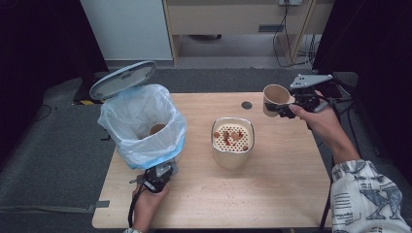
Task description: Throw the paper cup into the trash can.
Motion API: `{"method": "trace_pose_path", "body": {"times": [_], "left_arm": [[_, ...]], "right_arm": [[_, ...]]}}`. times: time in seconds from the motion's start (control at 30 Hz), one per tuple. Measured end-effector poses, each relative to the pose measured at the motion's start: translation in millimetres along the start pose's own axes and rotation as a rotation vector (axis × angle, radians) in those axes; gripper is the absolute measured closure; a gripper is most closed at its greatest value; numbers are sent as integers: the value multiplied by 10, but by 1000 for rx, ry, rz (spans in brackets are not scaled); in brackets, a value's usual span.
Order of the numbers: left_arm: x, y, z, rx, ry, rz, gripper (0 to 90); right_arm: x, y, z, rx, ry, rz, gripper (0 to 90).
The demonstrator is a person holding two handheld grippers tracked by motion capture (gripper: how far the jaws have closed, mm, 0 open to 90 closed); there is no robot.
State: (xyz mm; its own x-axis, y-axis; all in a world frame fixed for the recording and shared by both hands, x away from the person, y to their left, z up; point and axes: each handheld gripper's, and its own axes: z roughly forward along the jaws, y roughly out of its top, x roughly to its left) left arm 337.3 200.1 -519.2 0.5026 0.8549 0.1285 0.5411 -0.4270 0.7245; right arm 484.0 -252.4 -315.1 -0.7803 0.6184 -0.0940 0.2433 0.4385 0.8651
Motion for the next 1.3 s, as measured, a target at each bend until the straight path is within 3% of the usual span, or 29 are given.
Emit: {"method": "trace_pose_path", "body": {"times": [0.27,0.7,1.07,1.3], "left_arm": [[3,-1,0,0,-2,-1,888],[1,-3,1,-3,-1,-1,888],[1,-2,1,-3,-1,-2,888],[2,-2,1,-3,-2,-3,888]], "right_arm": [[-12,16,41,7,14,24,310],[36,132,170,-3,73,50,307],[195,297,289,-2,133,83,304],[289,392,360,-20,145,79,305]]}}
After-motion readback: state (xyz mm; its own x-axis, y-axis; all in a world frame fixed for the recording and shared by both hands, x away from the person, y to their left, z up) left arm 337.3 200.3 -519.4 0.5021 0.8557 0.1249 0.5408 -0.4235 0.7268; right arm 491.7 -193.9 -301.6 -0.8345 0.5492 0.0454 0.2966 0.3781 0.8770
